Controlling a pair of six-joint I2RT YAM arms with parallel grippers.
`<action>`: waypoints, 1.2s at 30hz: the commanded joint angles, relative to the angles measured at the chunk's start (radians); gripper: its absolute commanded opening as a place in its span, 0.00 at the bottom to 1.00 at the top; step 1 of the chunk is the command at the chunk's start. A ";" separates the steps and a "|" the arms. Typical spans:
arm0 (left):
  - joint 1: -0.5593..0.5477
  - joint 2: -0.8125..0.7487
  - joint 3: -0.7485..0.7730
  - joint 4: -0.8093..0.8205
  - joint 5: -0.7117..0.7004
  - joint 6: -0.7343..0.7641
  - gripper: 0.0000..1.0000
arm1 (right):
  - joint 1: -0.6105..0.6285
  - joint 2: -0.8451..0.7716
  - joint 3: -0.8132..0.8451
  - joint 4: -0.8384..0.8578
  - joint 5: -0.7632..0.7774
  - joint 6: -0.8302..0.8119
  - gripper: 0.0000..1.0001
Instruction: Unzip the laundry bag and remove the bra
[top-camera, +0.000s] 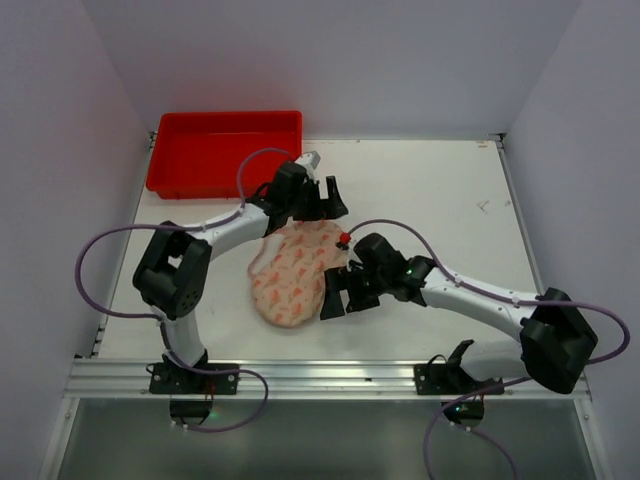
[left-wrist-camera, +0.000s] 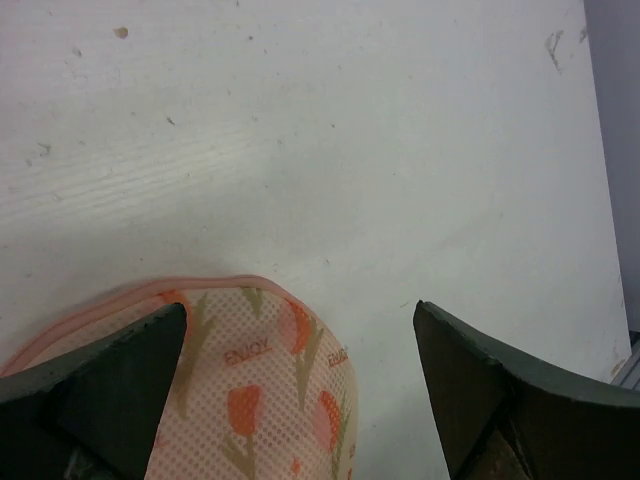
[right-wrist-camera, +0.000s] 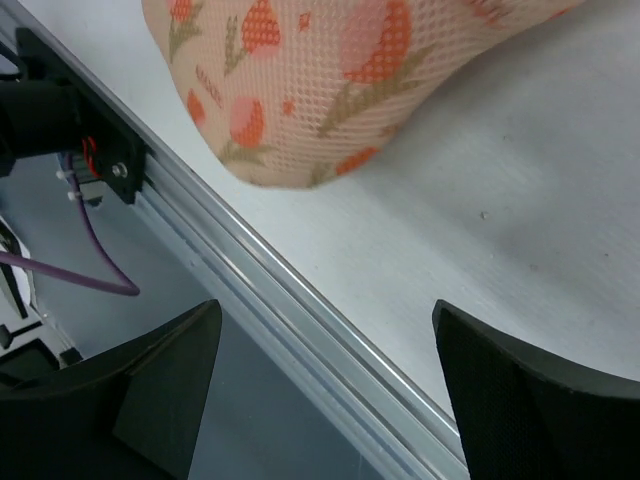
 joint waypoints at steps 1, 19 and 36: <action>0.005 -0.182 -0.039 0.010 -0.094 0.092 1.00 | -0.004 -0.082 0.066 -0.028 0.078 0.002 0.88; -0.017 -0.701 -0.716 -0.146 -0.300 -0.161 1.00 | -0.324 0.478 0.558 0.040 0.116 -0.194 0.90; 0.001 -0.385 -0.337 -0.087 -0.477 0.259 1.00 | -0.197 0.198 0.095 0.138 -0.018 -0.015 0.68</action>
